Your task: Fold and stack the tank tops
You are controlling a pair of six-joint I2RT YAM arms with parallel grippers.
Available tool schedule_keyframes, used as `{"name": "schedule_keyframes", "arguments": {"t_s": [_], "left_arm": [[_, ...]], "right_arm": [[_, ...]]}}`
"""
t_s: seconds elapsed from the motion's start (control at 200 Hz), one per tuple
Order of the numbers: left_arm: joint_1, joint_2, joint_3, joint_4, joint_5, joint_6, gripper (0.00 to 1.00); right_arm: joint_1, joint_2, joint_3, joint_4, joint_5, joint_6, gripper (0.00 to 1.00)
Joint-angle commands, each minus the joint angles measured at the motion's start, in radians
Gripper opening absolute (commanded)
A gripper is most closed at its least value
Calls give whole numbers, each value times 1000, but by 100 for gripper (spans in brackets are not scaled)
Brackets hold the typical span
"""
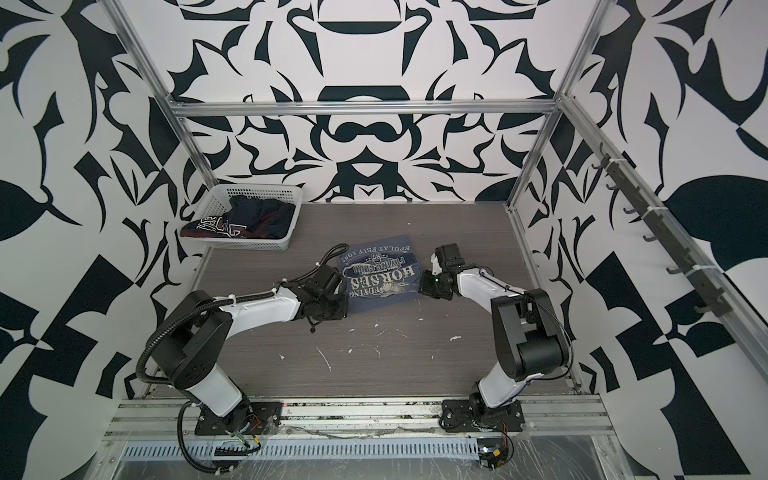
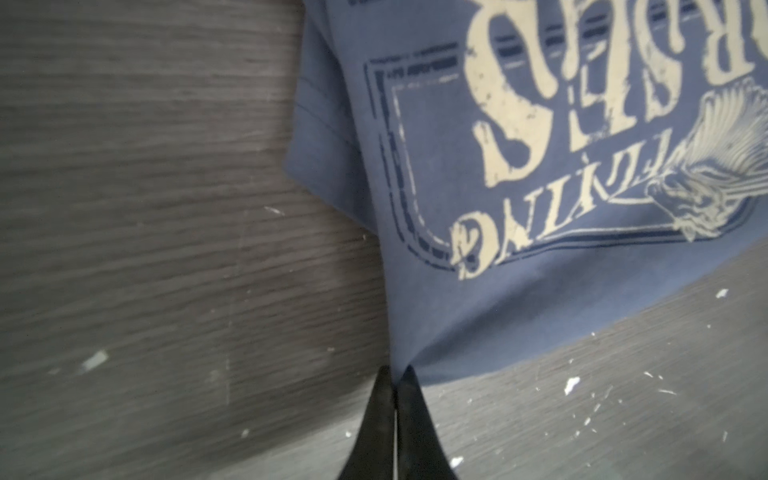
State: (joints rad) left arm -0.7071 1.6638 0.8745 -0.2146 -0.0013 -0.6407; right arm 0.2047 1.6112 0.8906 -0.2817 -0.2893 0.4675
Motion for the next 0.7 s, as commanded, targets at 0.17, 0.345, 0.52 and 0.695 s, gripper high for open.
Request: {"name": "schedule_keyframes", "arguments": {"t_s": [0.17,0.345,0.52,0.695], "left_arm": [[4,-133,24,-101,-93,-30,43],[25,-278,-3,-153,-221,-69,54],[47,-486,-81,-157,-367,-96,69],[71,-641,-133,-187,-452,-90,79]], "right_arm": [[-1,-108,75,-161,130,-15,71],[128,-114,197,-248,267,-75,87],[293,70,359,-281,345,-113,93],[419,279,551,-337,391,-150,97]]}}
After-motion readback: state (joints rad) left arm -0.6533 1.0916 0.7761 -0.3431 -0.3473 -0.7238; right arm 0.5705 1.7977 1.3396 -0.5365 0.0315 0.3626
